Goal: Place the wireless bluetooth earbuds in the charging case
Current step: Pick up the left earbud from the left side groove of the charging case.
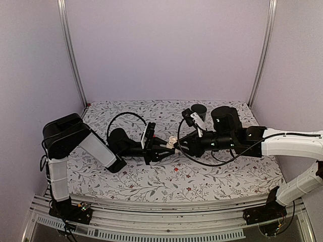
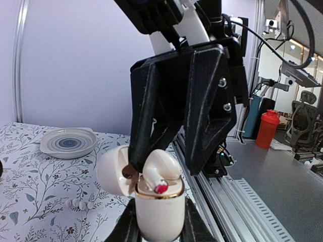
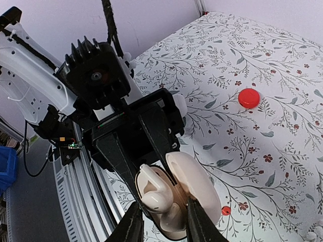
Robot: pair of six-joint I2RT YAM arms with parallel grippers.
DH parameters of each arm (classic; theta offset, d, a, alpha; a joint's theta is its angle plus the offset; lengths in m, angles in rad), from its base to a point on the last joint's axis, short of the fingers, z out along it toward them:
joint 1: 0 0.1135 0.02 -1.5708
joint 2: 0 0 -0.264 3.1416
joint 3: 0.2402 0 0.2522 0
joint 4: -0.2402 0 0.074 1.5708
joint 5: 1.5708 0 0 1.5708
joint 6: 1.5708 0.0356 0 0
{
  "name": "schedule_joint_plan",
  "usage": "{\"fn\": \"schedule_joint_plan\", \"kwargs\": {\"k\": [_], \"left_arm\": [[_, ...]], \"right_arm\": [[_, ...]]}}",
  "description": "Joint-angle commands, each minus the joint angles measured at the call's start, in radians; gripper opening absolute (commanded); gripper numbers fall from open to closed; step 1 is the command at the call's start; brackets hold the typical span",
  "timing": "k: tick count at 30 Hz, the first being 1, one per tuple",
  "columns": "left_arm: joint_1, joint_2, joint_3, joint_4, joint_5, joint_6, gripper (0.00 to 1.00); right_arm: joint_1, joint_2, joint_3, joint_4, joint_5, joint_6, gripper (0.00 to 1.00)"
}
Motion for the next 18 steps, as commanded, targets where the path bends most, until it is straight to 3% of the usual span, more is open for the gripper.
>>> {"fn": "schedule_joint_plan", "kwargs": {"k": [1,18], "left_arm": [[-0.007,-0.036,0.018,0.259,0.02,-0.008,0.0],[-0.011,-0.034,0.024,0.253,0.034,-0.012,0.0]], "right_arm": [[0.007,0.022,0.03,0.007,0.001,-0.019,0.31],[0.012,0.039,0.044,0.01,-0.007,-0.028,0.3]]}}
